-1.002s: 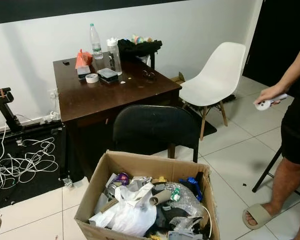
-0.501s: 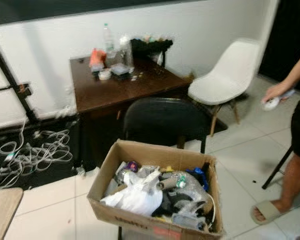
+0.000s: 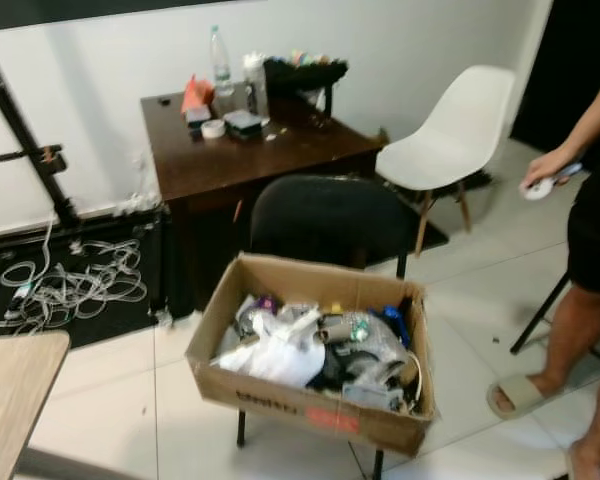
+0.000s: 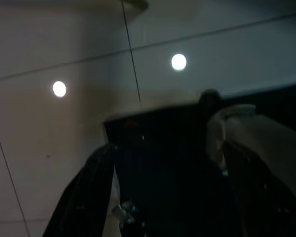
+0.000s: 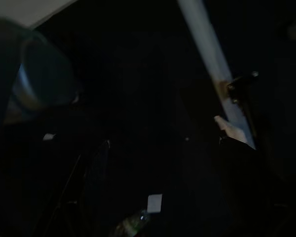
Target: Picking trash to rubbish bin
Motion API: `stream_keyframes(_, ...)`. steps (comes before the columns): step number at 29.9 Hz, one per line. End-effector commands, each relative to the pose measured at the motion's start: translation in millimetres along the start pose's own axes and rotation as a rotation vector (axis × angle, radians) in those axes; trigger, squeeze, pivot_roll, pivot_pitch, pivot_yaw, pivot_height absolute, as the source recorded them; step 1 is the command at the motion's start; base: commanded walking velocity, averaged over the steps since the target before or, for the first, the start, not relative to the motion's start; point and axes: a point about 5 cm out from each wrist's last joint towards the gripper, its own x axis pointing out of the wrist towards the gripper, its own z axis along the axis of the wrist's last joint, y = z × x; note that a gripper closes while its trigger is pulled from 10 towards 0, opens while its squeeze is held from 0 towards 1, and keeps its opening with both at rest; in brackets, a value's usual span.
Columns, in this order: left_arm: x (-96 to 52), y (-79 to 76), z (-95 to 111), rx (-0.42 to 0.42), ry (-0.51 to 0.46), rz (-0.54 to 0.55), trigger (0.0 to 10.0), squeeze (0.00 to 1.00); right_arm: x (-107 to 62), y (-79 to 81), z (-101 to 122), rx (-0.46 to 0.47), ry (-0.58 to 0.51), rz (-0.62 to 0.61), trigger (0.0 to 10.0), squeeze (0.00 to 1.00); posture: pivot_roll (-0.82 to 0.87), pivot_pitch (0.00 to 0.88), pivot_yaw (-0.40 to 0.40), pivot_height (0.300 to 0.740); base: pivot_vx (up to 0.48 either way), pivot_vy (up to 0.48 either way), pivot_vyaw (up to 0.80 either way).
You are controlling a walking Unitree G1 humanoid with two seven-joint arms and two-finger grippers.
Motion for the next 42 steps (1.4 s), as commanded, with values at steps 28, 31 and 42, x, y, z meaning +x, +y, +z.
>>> stream_keyframes(28, -1.4, 5.6, -6, 0.104, 0.033, 0.031, 10.0, 0.0, -3.8, 22.9, -14, -0.261, 0.045, 0.138, 10.0, 0.0, -0.16, 0.095, 0.11, 0.74, -0.167, 0.0, 0.0)
stream_keyframes(31, -0.9, 3.0, -5, 0.189, 0.043, 0.017, 10.0, 0.0, -5.6, 34.8, -15, -0.301, 0.057, 0.206, 10.0, 0.0, -0.16, 0.089, 0.121, 0.74, 0.0, 0.0, 0.0)
stream_keyframes(42, 3.0, -24.5, -5, 0.395, 0.046, -0.075, 10.0, 0.0, -10.4, 66.0, -2, -0.508, 0.028, 0.353, 10.0, 0.0, -0.15, 0.074, 0.116, 0.74, 0.0, 0.0, 0.0)
